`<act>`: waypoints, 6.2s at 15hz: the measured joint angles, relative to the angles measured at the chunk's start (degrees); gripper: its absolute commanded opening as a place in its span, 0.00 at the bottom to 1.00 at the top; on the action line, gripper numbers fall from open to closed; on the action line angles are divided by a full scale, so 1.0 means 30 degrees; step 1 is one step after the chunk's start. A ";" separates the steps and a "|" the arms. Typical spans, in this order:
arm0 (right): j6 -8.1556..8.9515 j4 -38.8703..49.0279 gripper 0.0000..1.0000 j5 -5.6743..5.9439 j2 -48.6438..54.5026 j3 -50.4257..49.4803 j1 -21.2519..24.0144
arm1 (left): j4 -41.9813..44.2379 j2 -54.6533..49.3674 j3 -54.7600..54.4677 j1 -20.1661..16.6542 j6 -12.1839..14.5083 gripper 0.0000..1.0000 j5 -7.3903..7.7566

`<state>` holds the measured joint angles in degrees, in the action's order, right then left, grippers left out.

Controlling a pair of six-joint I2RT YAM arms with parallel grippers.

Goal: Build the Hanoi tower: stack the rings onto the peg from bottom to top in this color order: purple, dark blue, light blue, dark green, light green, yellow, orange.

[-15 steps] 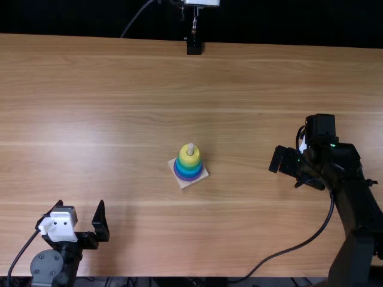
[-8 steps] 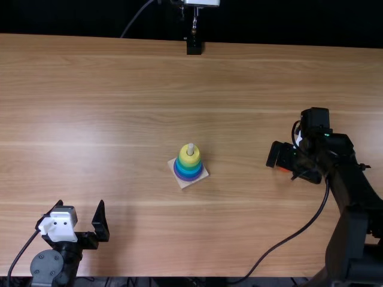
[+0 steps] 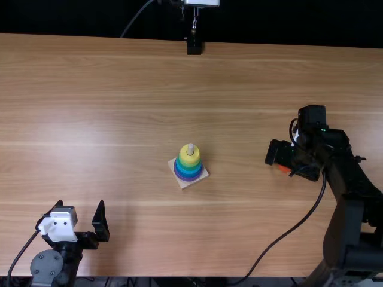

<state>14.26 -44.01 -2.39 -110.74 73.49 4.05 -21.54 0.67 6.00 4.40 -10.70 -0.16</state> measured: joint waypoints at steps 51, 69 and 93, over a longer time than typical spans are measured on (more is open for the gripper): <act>-0.1217 -1.3245 0.02 -0.0044 -0.2368 1.8520 -1.1941 | -0.0007 0.0000 0.0000 -0.0007 0.0000 1.00 0.0000; -0.0903 -1.3748 1.00 -0.0044 -0.3789 1.8892 -1.2764 | -0.0007 0.0000 0.0007 -0.0007 0.0007 1.00 0.0000; -0.1894 1.2692 1.00 0.0874 2.0254 -0.9551 -0.1457 | -0.0015 0.0000 0.0000 0.0000 0.0007 1.00 0.0000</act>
<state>8.58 -5.93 0.23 -49.98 44.84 -0.32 -21.58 0.67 6.00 4.40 -10.68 -0.16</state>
